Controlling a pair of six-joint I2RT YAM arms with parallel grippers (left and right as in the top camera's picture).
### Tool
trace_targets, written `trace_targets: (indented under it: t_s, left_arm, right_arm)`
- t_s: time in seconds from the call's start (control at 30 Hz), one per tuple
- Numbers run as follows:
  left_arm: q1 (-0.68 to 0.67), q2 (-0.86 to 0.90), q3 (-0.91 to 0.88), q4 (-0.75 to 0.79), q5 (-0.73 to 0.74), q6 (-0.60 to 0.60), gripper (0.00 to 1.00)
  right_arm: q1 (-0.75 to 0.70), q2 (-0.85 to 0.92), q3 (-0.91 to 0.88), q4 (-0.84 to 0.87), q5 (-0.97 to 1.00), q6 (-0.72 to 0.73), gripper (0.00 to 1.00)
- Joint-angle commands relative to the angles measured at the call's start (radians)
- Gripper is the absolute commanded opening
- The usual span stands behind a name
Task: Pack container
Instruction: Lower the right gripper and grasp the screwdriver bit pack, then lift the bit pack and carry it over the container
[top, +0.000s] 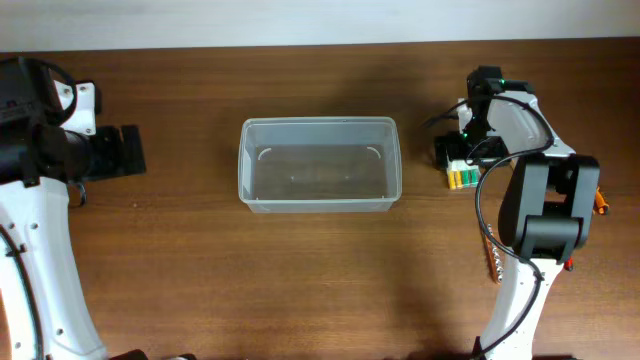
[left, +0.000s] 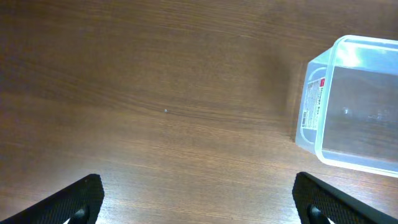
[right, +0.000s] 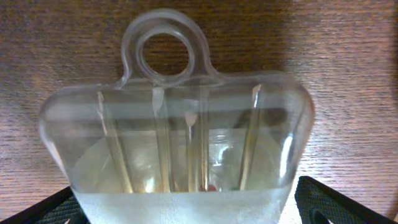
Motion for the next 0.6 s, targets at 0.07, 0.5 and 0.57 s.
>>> trace_targets:
  t_s: [0.07, 0.5, 0.57]
  left_arm:
    - [0.005, 0.003, 0.016, 0.001, 0.01, -0.013, 0.99]
    - [0.005, 0.003, 0.016, 0.001, 0.003, -0.012, 0.99]
    - [0.005, 0.003, 0.016, 0.001, 0.003, -0.012, 0.99]
  right_arm:
    - [0.005, 0.017, -0.009, -0.002, -0.009, -0.007, 0.99]
    - [0.004, 0.017, -0.008, -0.003, -0.01, -0.006, 0.58]
    - [0.004, 0.017, -0.008, -0.003, -0.01, -0.006, 0.57]
